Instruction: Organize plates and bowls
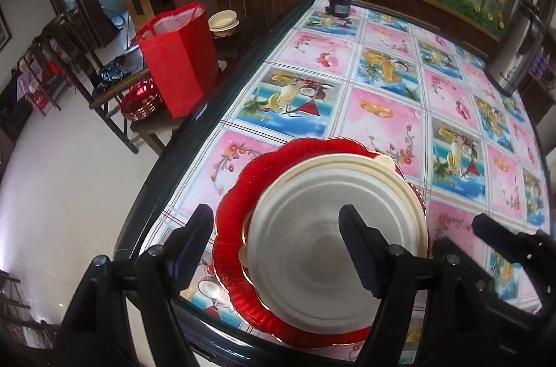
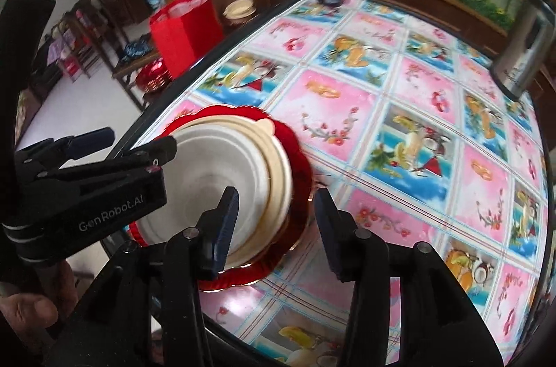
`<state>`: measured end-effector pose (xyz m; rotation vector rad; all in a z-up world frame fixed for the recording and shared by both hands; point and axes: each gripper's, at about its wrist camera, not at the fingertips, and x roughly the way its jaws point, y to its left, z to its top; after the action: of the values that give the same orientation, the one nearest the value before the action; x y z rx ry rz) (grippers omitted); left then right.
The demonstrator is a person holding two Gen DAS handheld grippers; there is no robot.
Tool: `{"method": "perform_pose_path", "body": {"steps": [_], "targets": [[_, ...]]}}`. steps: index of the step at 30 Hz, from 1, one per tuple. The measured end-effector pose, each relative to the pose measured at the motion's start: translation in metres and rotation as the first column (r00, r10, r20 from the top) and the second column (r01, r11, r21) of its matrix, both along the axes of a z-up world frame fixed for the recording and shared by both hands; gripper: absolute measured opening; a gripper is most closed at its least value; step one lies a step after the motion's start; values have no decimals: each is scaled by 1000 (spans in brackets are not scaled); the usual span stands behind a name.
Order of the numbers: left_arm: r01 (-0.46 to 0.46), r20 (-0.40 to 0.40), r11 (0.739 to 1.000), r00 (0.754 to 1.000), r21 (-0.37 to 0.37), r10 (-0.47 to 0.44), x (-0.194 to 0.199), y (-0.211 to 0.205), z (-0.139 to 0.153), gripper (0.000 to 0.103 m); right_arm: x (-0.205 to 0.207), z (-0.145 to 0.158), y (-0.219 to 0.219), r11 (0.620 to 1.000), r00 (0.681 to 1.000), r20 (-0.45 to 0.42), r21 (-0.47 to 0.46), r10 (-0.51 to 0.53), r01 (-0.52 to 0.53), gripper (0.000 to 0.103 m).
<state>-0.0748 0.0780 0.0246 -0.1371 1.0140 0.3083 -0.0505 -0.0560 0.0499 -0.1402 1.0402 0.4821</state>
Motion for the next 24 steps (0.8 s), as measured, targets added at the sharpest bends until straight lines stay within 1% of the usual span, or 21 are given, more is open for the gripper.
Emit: {"method": "perform_pose_path", "body": {"steps": [5, 11, 12, 13, 14, 17, 18, 20, 21, 24], "targets": [[24, 8, 1000, 1000, -11, -24, -5, -7, -2, 75, -4, -1, -6, 999, 999, 19, 5, -49, 49, 46], [37, 27, 999, 999, -23, -36, -10, -7, -4, 75, -12, -4, -8, 997, 997, 31, 38, -64, 63, 46], [41, 28, 999, 999, -22, -40, -11, -7, -4, 76, -12, -4, -8, 997, 998, 30, 35, -63, 62, 46], [43, 25, 999, 999, -21, -42, -11, -7, -5, 79, -12, -6, -8, 998, 998, 28, 29, -61, 60, 46], [38, 16, 999, 999, -13, -38, -11, -7, -6, 81, -12, -6, -8, 998, 998, 27, 28, -60, 60, 46], [27, 4, 997, 1000, 65, -28, -13, -10, -8, 81, -13, -9, -10, 997, 998, 18, 36, -63, 62, 46], [33, 7, 997, 999, 67, -33, -14, -10, -8, 81, -14, -9, -11, 997, 998, 17, 34, -63, 62, 46], [40, 13, 998, 999, 45, -40, -15, -7, -9, 81, -14, -10, -11, 997, 998, 19, 31, -65, 64, 46], [45, 17, 999, 999, 20, -45, -15, -4, -10, 81, -15, -10, -12, 997, 998, 18, 32, -65, 64, 46], [44, 20, 999, 999, -11, -44, -16, 0, -11, 81, -15, -10, -12, 997, 998, 19, 30, -65, 64, 46]]}}
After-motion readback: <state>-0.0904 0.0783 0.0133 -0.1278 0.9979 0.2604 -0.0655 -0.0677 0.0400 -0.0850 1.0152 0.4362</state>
